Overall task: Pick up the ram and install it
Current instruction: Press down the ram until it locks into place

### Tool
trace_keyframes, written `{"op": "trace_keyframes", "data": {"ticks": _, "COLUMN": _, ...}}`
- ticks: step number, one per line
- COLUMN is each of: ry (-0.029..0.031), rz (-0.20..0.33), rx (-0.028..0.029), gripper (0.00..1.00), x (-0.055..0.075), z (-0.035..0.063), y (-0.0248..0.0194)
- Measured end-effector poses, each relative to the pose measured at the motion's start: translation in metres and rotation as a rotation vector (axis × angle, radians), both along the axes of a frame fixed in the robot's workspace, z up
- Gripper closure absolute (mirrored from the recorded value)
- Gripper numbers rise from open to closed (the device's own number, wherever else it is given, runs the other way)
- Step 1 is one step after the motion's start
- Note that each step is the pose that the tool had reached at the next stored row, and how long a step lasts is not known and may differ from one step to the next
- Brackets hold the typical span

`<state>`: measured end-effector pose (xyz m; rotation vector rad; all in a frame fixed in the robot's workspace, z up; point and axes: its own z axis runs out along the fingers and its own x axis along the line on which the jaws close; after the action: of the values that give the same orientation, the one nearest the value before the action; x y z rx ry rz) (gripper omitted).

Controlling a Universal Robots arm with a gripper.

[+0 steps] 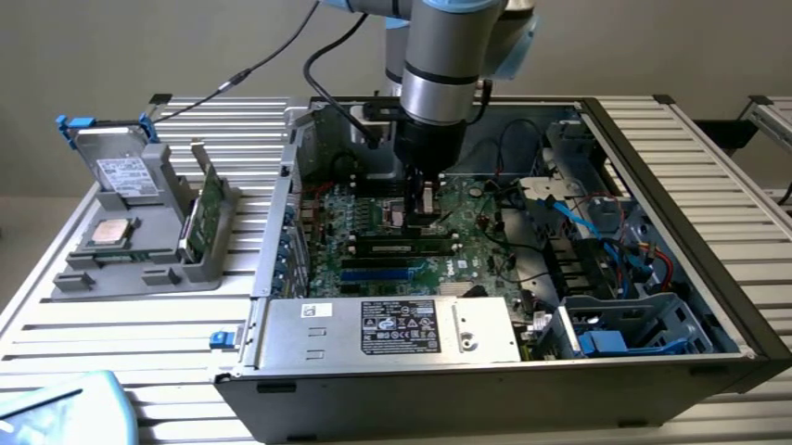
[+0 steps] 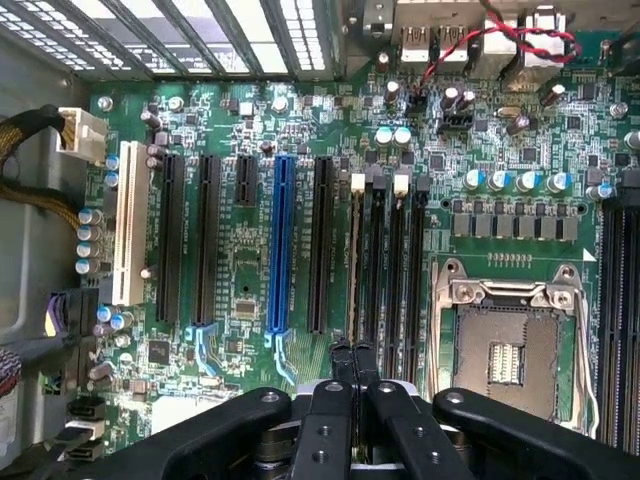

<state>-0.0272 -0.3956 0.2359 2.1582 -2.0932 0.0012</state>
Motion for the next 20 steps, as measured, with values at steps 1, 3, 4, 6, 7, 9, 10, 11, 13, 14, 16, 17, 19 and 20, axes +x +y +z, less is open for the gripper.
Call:
{"op": "trace_keyframes", "data": {"ticks": 1, "ry": -0.0001, "rz": 0.0, "rx": -0.0004, "gripper": 0.89, "x": -0.0011, "z": -0.0005, "y": 0.0}}
{"op": "trace_keyframes", "data": {"ticks": 3, "ry": 0.0001, "rz": 0.0, "rx": -0.0021, "gripper": 0.89, "x": -0.0025, "z": -0.002, "y": 0.0}}
{"op": "trace_keyframes", "data": {"ticks": 4, "ry": 0.0001, "rz": 0.0, "rx": -0.0023, "gripper": 0.89, "x": -0.0027, "z": -0.0026, "y": 0.0}}
{"op": "trace_keyframes", "data": {"ticks": 6, "ry": 0.0001, "rz": 0.0, "rx": -0.0027, "gripper": 0.89, "x": -0.0027, "z": -0.0031, "y": -0.0001}}
{"op": "trace_keyframes", "data": {"ticks": 7, "ry": 0.0001, "rz": 0.0, "rx": -0.0025, "gripper": 0.89, "x": -0.0028, "z": -0.0035, "y": -0.0001}}
{"op": "trace_keyframes", "data": {"ticks": 9, "ry": 0.0, "rz": 0.0, "rx": -0.0024, "gripper": 0.89, "x": -0.0029, "z": -0.0044, "y": 0.0}}
{"op": "trace_keyframes", "data": {"ticks": 10, "ry": 0.0, "rz": 0.0, "rx": -0.0024, "gripper": 0.89, "x": -0.003, "z": -0.0049, "y": 0.0}}
{"op": "trace_keyframes", "data": {"ticks": 11, "ry": 0.0, "rz": 0.0, "rx": -0.0025, "gripper": 0.89, "x": -0.003, "z": -0.0055, "y": 0.0}}
{"op": "trace_keyframes", "data": {"ticks": 13, "ry": 0.0, "rz": 0.0, "rx": -0.0027, "gripper": 0.89, "x": -0.003, "z": -0.0066, "y": -0.0001}}
{"op": "trace_keyframes", "data": {"ticks": 14, "ry": 0.0, "rz": 0.0, "rx": -0.0029, "gripper": 0.89, "x": -0.003, "z": -0.0072, "y": -0.0001}}
{"op": "trace_keyframes", "data": {"ticks": 16, "ry": 0.0, "rz": 0.0, "rx": -0.0034, "gripper": 0.89, "x": -0.003, "z": -0.0084, "y": -0.0001}}
{"op": "trace_keyframes", "data": {"ticks": 17, "ry": 0.0001, "rz": 0.0, "rx": -0.0039, "gripper": 0.89, "x": -0.003, "z": -0.0089, "y": 0.0}}
{"op": "trace_keyframes", "data": {"ticks": 19, "ry": 0.0003, "rz": 0.0, "rx": -0.0051, "gripper": 0.89, "x": -0.0031, "z": -0.0099, "y": -0.0001}}
{"op": "trace_keyframes", "data": {"ticks": 20, "ry": 0.0004, "rz": 0.0, "rx": -0.0055, "gripper": 0.89, "x": -0.0031, "z": -0.0104, "y": -0.0002}}
